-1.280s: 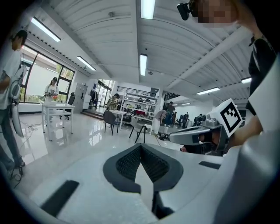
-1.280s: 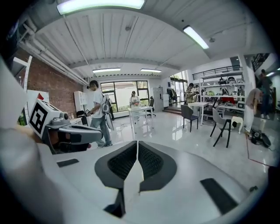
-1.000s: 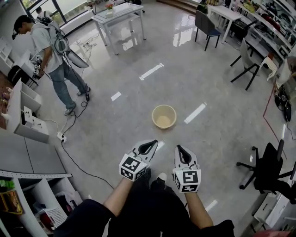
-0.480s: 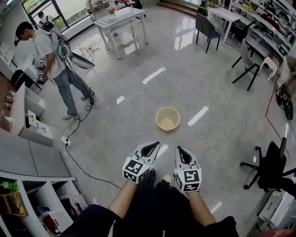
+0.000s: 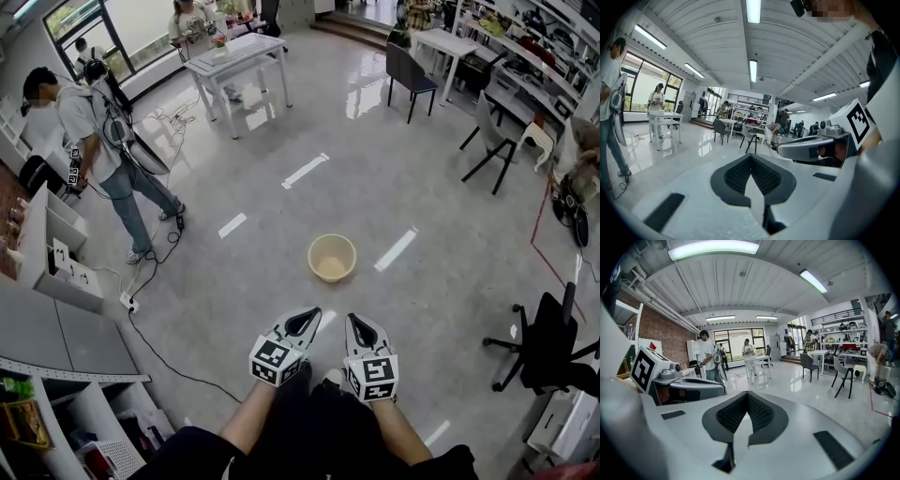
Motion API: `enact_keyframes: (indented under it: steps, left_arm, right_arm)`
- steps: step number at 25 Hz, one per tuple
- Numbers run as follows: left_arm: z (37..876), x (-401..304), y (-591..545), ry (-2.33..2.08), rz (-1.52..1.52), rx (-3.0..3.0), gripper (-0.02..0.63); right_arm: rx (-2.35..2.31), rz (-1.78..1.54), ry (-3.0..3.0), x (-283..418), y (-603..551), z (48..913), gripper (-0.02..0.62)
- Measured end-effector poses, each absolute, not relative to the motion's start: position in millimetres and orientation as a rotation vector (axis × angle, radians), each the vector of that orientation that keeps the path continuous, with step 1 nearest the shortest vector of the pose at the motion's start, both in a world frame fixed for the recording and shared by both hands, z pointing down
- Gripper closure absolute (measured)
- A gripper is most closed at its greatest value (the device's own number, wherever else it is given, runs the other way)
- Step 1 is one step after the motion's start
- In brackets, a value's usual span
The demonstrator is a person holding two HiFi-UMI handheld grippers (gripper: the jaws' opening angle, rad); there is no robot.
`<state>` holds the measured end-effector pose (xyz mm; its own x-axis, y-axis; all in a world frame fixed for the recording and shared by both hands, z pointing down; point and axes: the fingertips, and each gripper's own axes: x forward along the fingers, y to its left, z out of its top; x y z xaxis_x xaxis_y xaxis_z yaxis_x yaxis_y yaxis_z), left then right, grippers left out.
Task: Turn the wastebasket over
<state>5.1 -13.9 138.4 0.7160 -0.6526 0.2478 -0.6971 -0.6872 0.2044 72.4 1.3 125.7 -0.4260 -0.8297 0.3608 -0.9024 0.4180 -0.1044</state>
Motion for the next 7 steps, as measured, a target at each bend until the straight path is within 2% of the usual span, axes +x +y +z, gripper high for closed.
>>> enact_keyframes:
  steps: [7]
  left_arm:
    - [137.7, 15.3, -18.6, -1.053, 0.232, 2.633, 0.600]
  right_arm:
    - [1.509, 0.418, -2.428, 78.7, -5.1, 122.4, 0.584]
